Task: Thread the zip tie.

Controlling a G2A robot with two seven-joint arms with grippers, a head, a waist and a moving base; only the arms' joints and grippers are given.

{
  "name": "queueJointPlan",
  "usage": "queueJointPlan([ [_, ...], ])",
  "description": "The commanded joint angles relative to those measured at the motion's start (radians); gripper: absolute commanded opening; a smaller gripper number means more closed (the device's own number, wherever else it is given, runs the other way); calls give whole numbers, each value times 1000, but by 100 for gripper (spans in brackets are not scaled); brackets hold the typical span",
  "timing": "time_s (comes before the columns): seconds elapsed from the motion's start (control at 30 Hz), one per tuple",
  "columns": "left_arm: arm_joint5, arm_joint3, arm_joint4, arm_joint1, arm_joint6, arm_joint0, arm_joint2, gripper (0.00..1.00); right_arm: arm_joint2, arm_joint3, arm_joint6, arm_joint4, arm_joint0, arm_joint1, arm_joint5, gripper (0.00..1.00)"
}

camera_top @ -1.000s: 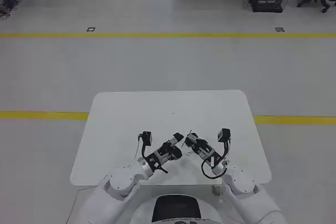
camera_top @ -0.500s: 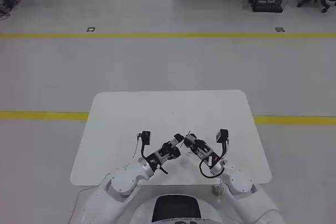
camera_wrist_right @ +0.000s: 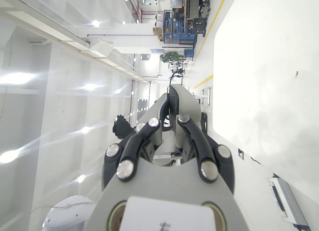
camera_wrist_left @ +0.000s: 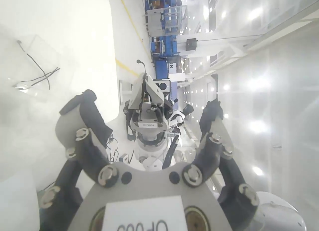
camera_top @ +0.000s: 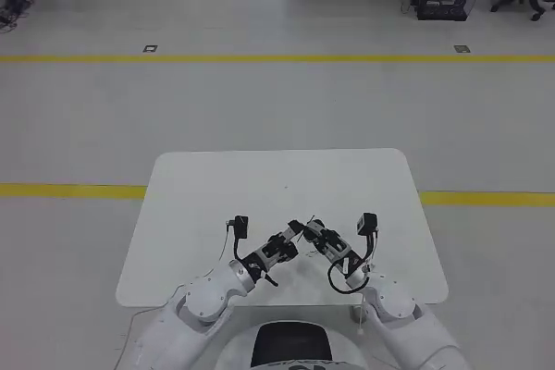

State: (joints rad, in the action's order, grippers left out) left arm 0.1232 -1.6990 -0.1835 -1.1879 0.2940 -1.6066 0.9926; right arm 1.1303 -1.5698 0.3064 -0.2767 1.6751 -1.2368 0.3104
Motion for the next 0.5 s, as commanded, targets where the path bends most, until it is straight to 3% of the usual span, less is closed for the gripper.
queueJointPlan([
  [0.0, 3, 3, -2, 1, 1, 0, -1, 70, -1, 1, -4, 2, 0, -1, 5, 0],
  [0.1, 10, 5, -10, 2, 3, -1, 0, 49, -2, 3, -8, 4, -1, -2, 9, 0],
  [0.47, 18, 13, -20, 5, 9, 3, -4, 32, 0, 9, -14, 10, -4, -3, 7, 0],
])
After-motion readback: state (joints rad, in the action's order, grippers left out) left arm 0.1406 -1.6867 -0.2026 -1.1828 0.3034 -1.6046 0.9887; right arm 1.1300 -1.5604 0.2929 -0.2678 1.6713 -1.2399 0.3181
